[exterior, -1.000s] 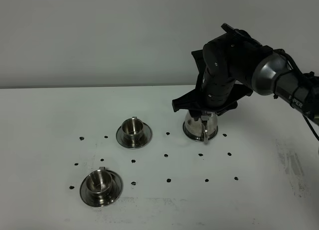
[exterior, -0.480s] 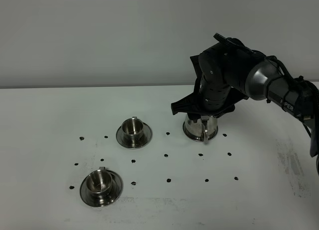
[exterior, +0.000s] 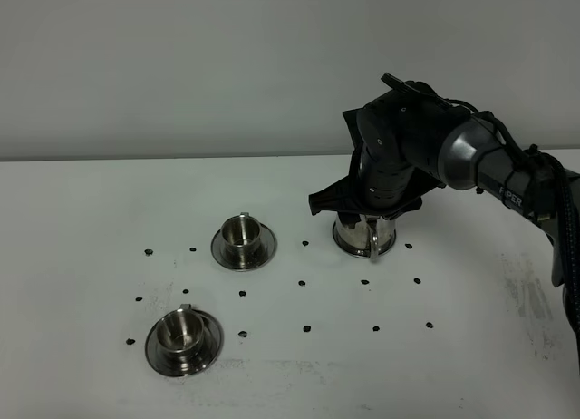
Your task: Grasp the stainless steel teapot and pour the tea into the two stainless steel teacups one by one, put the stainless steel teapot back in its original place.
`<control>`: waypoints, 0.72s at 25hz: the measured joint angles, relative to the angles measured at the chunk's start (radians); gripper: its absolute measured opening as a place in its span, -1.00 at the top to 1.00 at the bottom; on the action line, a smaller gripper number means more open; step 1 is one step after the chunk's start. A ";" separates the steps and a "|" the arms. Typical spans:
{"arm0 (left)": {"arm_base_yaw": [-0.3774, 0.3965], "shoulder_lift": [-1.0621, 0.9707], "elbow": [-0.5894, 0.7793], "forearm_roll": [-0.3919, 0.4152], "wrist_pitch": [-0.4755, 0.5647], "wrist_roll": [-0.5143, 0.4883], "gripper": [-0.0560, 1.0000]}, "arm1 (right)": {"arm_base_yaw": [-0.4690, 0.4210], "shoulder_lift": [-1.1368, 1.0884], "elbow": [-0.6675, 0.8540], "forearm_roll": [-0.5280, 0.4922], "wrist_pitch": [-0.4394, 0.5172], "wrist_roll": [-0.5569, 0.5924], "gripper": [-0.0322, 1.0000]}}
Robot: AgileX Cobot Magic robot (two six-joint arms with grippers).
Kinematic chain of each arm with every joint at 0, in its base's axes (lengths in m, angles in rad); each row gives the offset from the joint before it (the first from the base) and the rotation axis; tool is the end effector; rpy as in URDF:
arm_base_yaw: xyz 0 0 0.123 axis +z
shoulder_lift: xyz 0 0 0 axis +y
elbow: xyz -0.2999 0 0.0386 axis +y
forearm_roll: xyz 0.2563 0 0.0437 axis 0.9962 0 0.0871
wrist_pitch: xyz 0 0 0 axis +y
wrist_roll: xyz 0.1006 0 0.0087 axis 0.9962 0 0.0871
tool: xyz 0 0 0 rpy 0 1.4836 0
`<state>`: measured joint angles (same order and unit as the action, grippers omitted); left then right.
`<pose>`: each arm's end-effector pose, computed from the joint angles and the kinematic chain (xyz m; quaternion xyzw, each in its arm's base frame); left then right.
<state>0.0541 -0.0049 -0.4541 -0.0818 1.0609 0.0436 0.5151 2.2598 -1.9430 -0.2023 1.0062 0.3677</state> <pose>-0.0016 -0.0073 0.2633 -0.0038 0.8631 -0.0163 0.5048 0.4533 0.2369 0.1979 -0.1112 0.9754 -0.0133 0.1897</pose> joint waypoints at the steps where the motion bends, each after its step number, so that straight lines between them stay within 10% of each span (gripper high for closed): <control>1: 0.000 0.000 0.000 0.000 0.000 0.000 0.44 | 0.000 0.002 0.000 0.000 -0.002 0.000 -0.07; 18: 0.000 0.000 0.000 0.000 0.000 0.000 0.44 | 0.000 0.055 -0.020 -0.012 -0.005 0.000 0.00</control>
<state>0.0541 -0.0049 -0.4541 -0.0818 1.0609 0.0436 0.5151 2.3153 -1.9629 -0.2148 1.0010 0.3677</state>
